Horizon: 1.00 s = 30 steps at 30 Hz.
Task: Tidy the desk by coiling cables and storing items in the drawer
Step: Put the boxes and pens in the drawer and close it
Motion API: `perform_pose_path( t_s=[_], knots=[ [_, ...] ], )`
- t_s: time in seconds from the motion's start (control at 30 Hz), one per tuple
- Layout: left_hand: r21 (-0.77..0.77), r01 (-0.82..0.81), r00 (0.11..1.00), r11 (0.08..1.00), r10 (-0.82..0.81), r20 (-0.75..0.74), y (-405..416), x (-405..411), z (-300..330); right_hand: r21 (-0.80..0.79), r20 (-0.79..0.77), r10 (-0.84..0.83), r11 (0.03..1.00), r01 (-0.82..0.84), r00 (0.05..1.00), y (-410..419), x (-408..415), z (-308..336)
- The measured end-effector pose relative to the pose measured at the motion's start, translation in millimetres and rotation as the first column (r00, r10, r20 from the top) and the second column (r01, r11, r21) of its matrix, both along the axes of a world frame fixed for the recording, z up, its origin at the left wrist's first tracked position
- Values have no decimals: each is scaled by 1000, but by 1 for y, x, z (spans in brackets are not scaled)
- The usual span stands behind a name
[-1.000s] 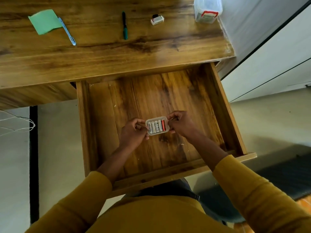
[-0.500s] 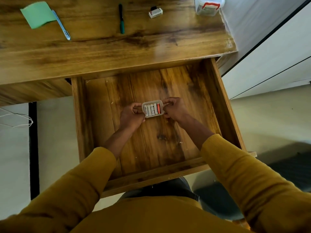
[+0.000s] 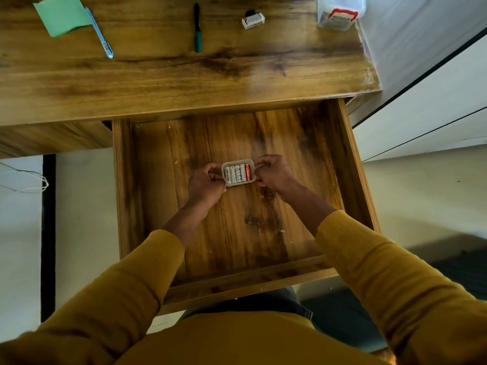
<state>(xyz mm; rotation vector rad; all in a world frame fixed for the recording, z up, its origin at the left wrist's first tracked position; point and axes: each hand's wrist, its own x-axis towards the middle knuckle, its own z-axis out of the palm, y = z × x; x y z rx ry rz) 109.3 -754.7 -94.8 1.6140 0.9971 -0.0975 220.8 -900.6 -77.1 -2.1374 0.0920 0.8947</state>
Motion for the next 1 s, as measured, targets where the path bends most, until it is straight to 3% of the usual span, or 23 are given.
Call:
perform_pose_path(
  t_s=[0.17, 0.33, 0.5, 0.77, 1.0],
  knots=[
    [3, 44, 999, 999, -44, 18, 2, -3, 3, -25, -26, 33, 999, -33, 999, -1, 5, -2],
    [145, 94, 993, 985, -103, 54, 17, -6, 11, -168, 304, 148, 981, -101, 941, 6, 11, 15],
    [334, 125, 974, 934, -180, 140, 49, 2, 39, -42, 418, 255, 964, -262, 872, 43, 28, 57],
    [610, -4, 950, 792, -187, 249, 128, 58, 84, -39, 648, 337, 910, -412, 683, 144, 90, 101],
    [793, -46, 982, 607, -118, 148, 218, 108, 93, -116, 652, 313, 941, -318, 690, 218, 146, 90]
  ],
)
